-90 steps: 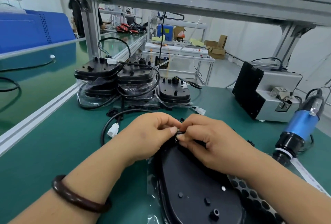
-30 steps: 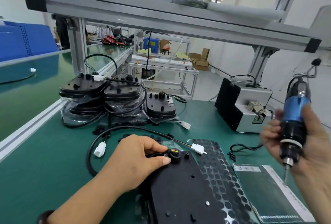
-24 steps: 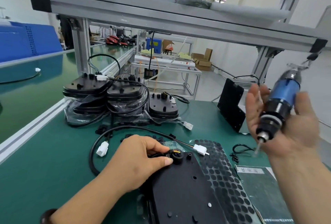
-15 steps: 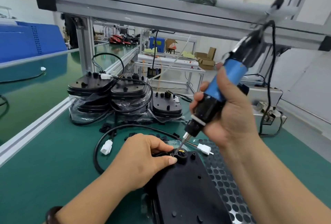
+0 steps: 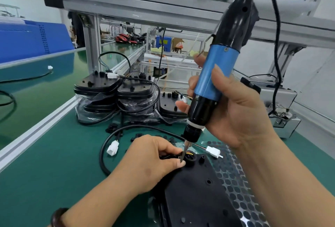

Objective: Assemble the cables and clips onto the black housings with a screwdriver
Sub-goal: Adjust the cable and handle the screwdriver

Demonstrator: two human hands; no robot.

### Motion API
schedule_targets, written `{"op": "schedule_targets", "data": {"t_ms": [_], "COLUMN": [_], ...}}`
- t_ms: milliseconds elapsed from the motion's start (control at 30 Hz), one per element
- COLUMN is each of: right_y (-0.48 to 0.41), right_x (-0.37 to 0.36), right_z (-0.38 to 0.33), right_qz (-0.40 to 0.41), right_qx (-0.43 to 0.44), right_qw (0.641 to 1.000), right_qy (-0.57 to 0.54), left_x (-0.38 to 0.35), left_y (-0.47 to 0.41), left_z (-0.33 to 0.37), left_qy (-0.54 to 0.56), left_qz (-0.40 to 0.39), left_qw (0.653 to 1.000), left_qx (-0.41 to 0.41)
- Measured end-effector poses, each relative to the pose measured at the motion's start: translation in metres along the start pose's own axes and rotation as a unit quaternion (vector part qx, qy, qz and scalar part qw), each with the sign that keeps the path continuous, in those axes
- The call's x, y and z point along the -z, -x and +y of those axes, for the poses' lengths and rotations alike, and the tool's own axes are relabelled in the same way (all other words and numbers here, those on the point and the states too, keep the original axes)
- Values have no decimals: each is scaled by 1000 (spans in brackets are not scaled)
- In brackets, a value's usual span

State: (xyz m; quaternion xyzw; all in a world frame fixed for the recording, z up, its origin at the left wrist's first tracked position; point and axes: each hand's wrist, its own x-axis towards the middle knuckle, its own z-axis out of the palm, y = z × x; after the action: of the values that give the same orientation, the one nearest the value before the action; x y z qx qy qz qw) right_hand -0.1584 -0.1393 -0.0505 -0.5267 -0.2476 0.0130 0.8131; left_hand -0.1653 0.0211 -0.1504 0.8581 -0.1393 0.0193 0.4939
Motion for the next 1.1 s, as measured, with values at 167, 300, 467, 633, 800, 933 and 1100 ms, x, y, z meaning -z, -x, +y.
{"op": "schedule_targets", "data": {"t_ms": [167,300,467,633,800,933,1100], "right_y": [-1,-5,-9,-10,-7,-5,-3], "right_x": [0,1,6,6,2,-4,-9], "right_z": [1,7,9,9,8,7,9], "right_qz": [-23,30,71,85,81,87,85], "right_qx": [43,49,47,50,54,71,77], "right_qw": [999,998,995,993,992,991,991], "right_qy": [10,29,59,71,80,76,70], "left_x": [0,-2,-2,-2,-2,-2,-2], "left_y": [0,0,1,1,1,0,0], "left_z": [2,0,0,0,0,0,0], "left_qy": [-13,3,15,11,6,11,4], "left_qz": [-3,1,3,13,12,5,6], "left_qw": [1000,1000,1000,1000,1000,1000,1000], "left_qx": [-19,-13,-17,-10,-15,-17,-23]}}
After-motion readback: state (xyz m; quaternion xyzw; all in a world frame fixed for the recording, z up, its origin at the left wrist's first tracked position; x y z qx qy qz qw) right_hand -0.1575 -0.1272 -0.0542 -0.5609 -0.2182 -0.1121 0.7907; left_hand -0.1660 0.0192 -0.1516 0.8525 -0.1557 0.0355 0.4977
